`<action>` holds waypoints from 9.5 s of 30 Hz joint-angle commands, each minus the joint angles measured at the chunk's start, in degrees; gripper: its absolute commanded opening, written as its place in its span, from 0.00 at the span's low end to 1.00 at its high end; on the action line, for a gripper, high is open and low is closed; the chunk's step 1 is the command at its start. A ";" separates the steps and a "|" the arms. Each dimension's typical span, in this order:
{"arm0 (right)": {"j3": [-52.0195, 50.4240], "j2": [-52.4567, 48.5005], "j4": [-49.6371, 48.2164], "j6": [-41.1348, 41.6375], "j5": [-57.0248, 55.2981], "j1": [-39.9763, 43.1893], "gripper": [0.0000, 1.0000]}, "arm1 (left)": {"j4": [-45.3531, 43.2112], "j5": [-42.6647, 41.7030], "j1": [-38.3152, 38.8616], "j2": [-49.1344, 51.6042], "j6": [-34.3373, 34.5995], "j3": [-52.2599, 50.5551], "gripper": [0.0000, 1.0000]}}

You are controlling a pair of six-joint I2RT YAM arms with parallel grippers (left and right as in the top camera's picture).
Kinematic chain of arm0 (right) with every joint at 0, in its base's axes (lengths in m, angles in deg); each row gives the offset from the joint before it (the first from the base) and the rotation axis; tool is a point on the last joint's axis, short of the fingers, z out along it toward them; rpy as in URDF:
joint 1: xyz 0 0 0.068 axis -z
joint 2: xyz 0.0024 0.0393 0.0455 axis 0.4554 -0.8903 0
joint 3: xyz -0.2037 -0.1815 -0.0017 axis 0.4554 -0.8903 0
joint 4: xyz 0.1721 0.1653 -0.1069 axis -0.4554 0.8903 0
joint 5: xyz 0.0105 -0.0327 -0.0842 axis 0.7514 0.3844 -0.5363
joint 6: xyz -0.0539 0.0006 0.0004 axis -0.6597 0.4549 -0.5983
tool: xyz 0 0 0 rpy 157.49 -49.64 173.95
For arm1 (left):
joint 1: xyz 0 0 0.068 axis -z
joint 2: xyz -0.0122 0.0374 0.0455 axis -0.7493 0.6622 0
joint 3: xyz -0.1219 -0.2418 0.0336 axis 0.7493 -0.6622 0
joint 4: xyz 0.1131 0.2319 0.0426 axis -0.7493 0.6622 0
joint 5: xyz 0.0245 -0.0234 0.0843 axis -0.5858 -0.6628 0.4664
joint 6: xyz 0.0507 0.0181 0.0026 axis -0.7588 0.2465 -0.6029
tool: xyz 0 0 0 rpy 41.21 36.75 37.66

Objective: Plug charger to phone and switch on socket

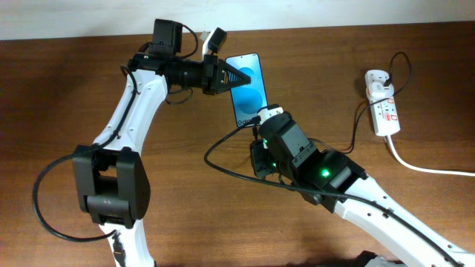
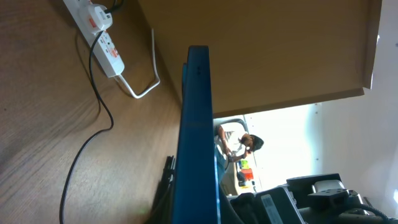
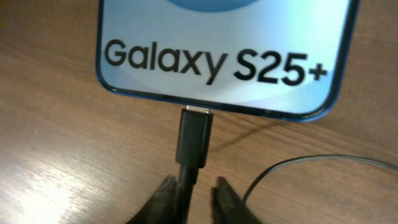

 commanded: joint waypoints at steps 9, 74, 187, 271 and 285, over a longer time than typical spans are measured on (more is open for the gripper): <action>1.33 1.38 -7.89 -0.26 -2.40 0.26 0.04 | 0.11 -2.14 0.00 -0.22 -1.01 0.42 0.00; 6.99 24.13 18.82 8.90 -26.34 0.31 0.92 | 13.05 29.90 8.24 26.49 -13.70 10.49 0.07; 48.33 -54.53 18.49 17.35 11.15 63.19 0.04 | 14.47 100.87 -11.02 -87.19 13.70 -47.63 0.99; 40.89 21.66 16.76 15.58 23.34 53.81 0.05 | -10.03 86.51 -13.49 -118.57 11.39 -77.33 0.99; 40.85 27.54 16.61 15.61 22.27 53.81 0.05 | -40.98 77.70 -13.49 -118.55 -4.81 -102.73 0.99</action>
